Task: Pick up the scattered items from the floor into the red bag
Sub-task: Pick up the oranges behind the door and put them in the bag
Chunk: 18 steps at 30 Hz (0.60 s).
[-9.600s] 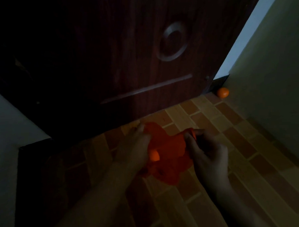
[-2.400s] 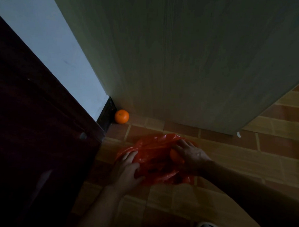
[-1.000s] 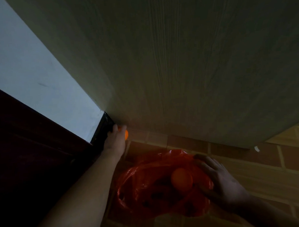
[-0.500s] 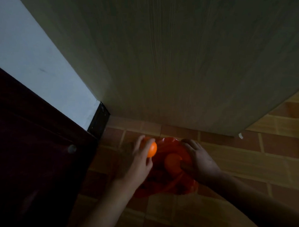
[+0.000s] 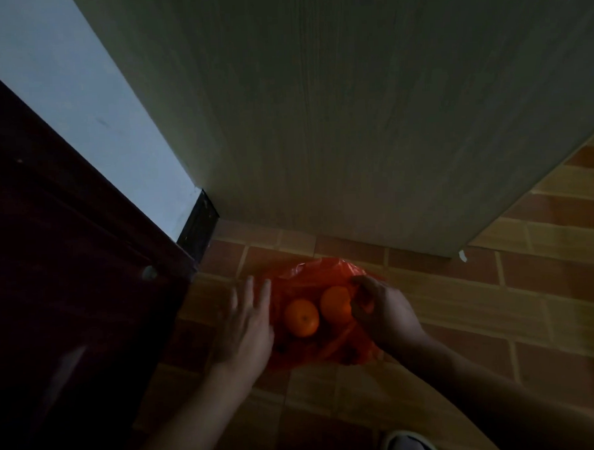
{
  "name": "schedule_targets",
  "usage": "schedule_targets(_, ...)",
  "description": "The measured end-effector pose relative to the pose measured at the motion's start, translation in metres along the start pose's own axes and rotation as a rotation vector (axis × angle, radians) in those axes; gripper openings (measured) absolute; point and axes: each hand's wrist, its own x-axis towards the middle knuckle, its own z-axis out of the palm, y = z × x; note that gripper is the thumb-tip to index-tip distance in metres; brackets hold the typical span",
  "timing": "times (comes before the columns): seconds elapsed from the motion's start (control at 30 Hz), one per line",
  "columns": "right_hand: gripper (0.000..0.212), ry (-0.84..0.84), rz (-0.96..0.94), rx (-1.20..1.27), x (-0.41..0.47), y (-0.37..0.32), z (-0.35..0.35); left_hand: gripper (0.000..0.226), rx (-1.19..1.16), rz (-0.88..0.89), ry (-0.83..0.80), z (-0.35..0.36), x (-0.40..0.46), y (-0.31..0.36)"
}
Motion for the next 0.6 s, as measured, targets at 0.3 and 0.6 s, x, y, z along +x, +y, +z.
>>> schedule_targets(0.3, 0.015, 0.093, -0.106, 0.101, -0.018, -0.026, -0.01, 0.039, -0.206, -0.232, -0.021, 0.008, -0.007, -0.026)
schedule_targets(0.6, 0.005, 0.203, -0.283, 0.223, -0.032, -0.065, -0.034, 0.006, -0.596, 0.067, 0.38, -0.077, -0.034, 0.002)
